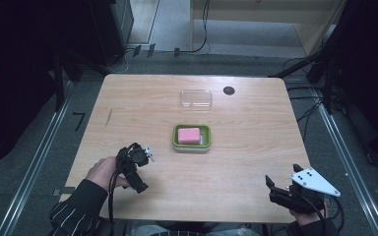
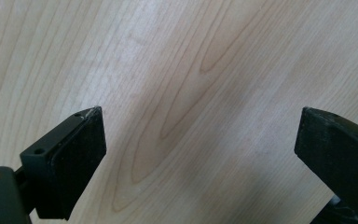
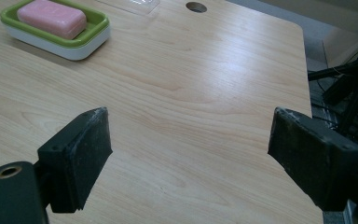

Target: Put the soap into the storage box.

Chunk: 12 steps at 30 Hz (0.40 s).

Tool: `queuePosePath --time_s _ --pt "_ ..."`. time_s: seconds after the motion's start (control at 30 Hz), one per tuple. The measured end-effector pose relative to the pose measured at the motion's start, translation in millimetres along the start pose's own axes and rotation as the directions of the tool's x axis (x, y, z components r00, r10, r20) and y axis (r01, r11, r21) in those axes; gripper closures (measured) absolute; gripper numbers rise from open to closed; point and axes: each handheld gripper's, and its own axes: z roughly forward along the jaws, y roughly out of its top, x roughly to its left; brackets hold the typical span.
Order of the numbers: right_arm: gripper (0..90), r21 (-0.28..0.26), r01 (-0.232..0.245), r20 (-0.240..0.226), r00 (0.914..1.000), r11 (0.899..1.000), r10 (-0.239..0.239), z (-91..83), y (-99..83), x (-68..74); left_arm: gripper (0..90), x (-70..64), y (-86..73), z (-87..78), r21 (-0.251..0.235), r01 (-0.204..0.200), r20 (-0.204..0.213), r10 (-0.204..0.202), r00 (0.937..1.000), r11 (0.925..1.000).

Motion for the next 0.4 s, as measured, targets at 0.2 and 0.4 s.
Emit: queuePosePath --time_s 0.2,0.4 --pt "13.4 -0.001 0.0 -0.001 1.0 1.0 0.0 -0.4 -0.3 -0.6 2.7 0.6 -2.4 3.7 -0.008 0.031 -0.011 -0.031 0.9995 0.9995" --pt "13.5 0.0 0.0 0.001 1.0 1.0 0.0 -0.2 -0.8 -1.4 2.7 3.0 -3.0 7.7 -0.008 0.029 0.001 -0.029 0.9996 0.9995"
